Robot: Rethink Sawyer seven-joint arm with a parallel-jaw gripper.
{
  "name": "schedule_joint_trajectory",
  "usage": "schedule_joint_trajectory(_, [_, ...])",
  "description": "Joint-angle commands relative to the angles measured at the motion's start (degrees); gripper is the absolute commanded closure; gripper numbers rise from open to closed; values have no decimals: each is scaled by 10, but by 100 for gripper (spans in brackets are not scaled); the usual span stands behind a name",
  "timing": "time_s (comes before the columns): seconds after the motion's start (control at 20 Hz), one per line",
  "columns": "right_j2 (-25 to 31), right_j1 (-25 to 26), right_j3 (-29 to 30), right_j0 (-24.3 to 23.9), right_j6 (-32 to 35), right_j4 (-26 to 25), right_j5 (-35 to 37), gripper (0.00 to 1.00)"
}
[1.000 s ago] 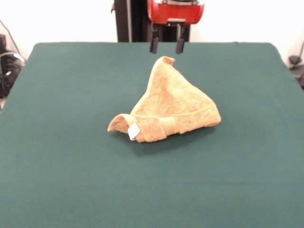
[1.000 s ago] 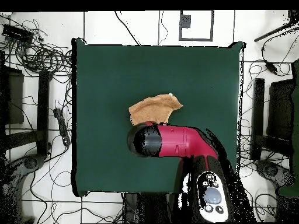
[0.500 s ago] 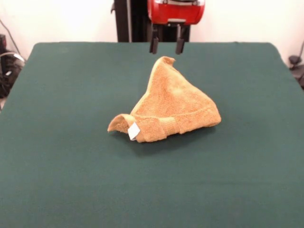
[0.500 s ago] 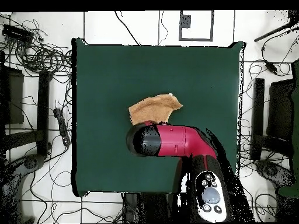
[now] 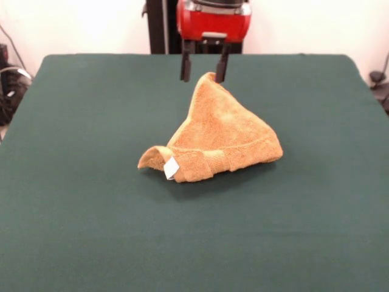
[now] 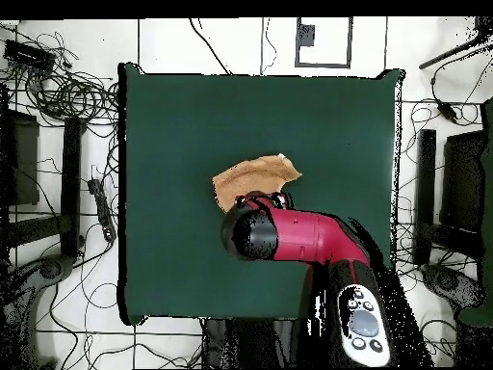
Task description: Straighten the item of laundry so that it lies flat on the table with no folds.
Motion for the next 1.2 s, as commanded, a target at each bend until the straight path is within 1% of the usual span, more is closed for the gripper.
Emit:
schedule_joint_trajectory(0.05, [71, 49, 64, -23, 167, 65, -101, 0])
schedule_joint_trajectory(0.35, [78, 43, 87, -41, 174, 103, -134, 0])
schedule_joint_trajectory(0.55, [96, 39, 111, -68, 171, 125, -142, 0])
schedule_joint_trajectory(0.7, [117, 31, 125, -96, 151, 123, -144, 0])
schedule_joint_trajectory(0.95, [144, 10, 154, -142, 148, 129, -148, 0])
schedule_joint_trajectory(1.1, [162, -5, 170, -173, 138, 130, -136, 0])
schedule_joint_trajectory(1.2, [161, -11, 172, -183, 125, 122, -126, 0])
